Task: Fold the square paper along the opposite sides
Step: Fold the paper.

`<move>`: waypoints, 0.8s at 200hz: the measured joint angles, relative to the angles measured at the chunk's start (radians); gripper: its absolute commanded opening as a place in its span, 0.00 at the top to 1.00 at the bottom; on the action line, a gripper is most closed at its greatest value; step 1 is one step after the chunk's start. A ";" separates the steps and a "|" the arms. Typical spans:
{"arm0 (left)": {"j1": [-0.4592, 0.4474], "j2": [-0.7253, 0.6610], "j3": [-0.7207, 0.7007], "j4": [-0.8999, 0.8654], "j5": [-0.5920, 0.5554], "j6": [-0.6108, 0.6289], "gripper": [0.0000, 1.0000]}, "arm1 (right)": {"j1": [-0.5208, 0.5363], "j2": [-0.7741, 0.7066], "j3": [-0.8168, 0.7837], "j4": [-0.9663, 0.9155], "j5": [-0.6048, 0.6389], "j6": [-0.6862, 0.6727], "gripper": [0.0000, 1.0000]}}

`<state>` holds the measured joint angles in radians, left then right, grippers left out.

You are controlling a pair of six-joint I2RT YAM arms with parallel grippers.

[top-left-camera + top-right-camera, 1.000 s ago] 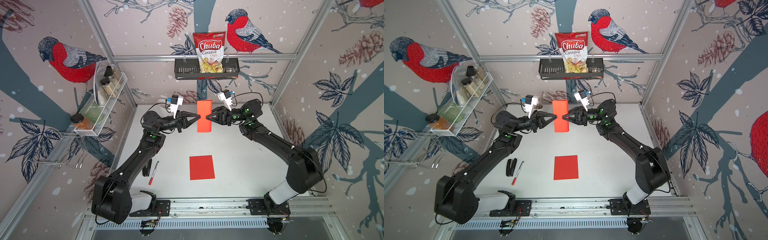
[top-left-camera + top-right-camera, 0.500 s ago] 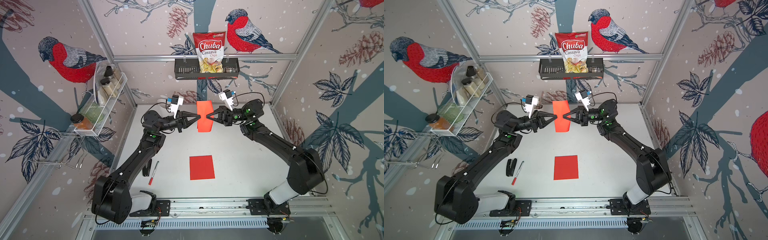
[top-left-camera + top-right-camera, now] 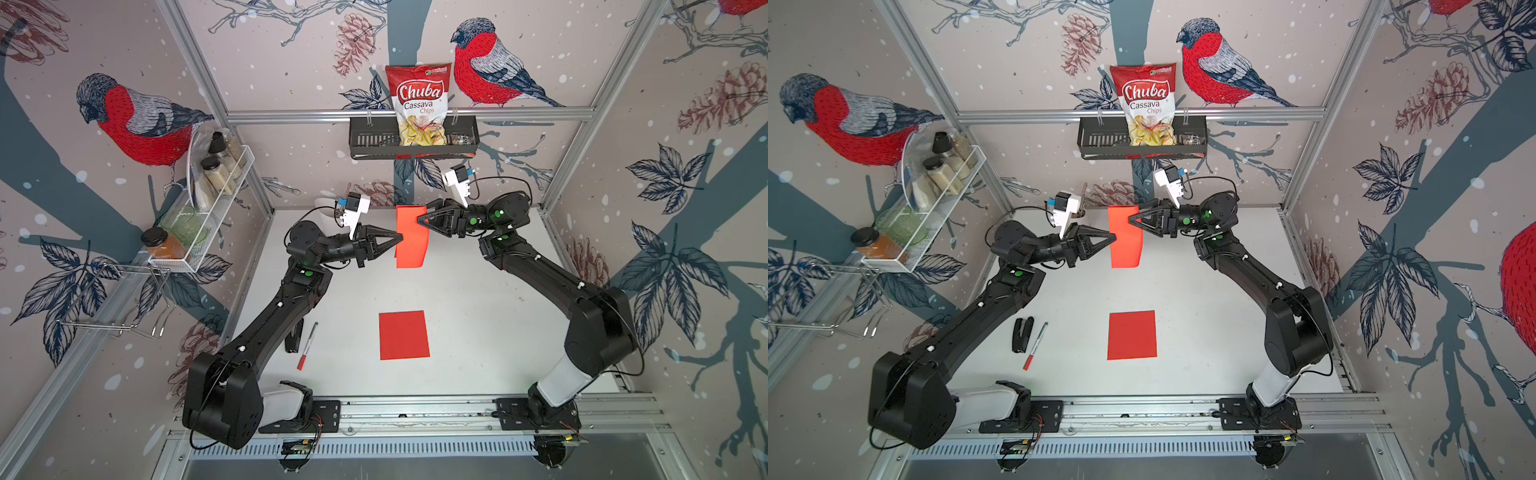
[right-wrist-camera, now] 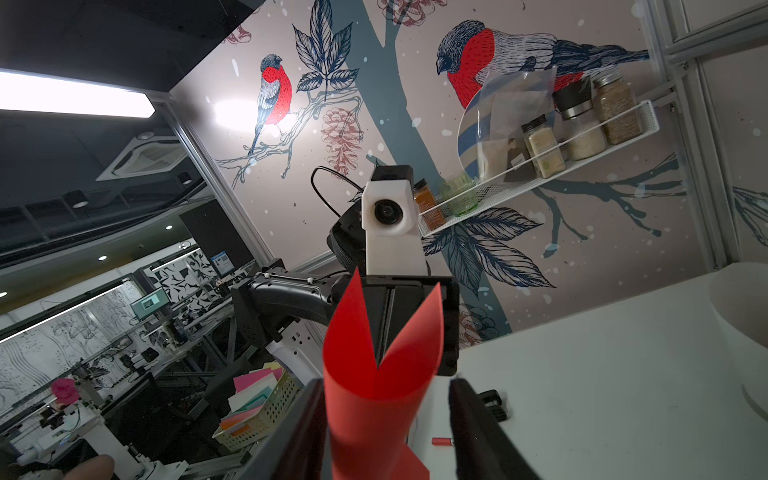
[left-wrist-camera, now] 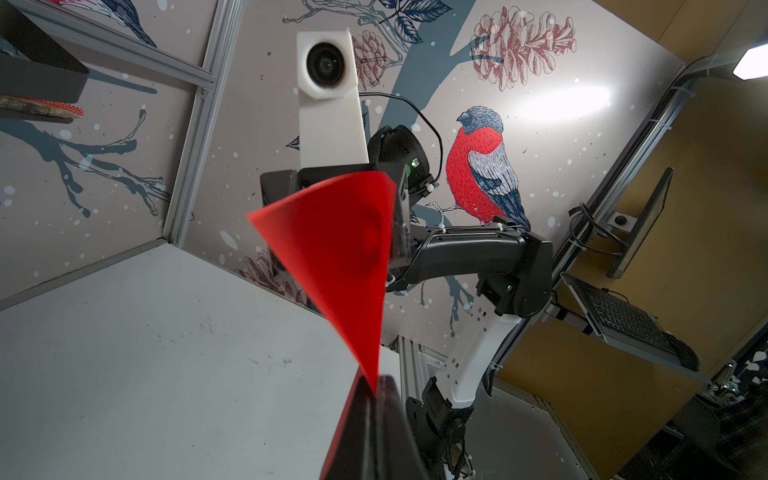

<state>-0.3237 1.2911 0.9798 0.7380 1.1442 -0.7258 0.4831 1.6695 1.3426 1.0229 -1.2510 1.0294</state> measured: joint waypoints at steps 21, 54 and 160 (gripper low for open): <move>0.000 0.001 -0.001 -0.023 0.000 0.018 1.00 | -0.009 0.000 0.002 0.051 0.003 0.047 0.86; 0.000 0.003 -0.003 -0.043 -0.004 0.037 1.00 | -0.014 -0.008 0.004 0.075 0.004 0.076 1.00; -0.004 0.010 0.003 0.092 0.012 -0.091 1.00 | 0.013 -0.193 -0.252 -0.182 0.094 -0.386 0.01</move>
<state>-0.3279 1.3010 0.9833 0.8303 1.1564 -0.8165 0.4957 1.4761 1.0908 0.8413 -1.1572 0.6430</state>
